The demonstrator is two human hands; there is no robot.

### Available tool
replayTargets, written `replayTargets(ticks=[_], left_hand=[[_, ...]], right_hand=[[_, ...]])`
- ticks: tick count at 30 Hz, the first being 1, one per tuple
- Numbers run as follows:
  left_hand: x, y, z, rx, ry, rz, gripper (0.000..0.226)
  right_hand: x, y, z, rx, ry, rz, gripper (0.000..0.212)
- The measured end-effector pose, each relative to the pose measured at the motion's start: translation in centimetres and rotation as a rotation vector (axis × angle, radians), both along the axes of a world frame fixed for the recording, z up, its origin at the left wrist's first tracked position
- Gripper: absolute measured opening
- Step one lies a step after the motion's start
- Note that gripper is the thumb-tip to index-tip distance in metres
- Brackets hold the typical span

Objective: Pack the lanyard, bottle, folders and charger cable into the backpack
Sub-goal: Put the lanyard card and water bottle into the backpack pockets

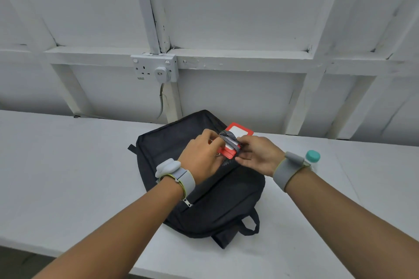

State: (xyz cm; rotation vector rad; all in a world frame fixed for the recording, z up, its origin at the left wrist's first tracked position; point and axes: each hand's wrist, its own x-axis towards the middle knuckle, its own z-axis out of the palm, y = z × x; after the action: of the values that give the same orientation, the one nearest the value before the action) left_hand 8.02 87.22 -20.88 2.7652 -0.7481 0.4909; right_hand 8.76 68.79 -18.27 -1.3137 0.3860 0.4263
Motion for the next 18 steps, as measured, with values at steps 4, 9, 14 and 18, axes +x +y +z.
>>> replayTargets(ticks=[4,9,14,18], left_hand=[[-0.8,-0.2,-1.4,-0.008,0.324,0.120,0.071],[-1.2,0.0,-3.9,0.207,0.531,0.213,0.063],[-0.6,0.3,-4.3,0.249,0.573,0.180,0.029],[-0.2,0.5,-3.3,0.162,0.525,0.223,0.023]], right_hand=[[-0.5,-1.3,-1.5,-0.144,-0.002,-0.151,0.009],[-1.6,-2.5,-2.7,-0.206,0.016,-0.126,0.010],[-2.5,-2.5,-3.1,-0.252,0.017,0.013,0.026],[-2.9,-1.9,-3.0,-0.310,0.023,0.104,0.025]])
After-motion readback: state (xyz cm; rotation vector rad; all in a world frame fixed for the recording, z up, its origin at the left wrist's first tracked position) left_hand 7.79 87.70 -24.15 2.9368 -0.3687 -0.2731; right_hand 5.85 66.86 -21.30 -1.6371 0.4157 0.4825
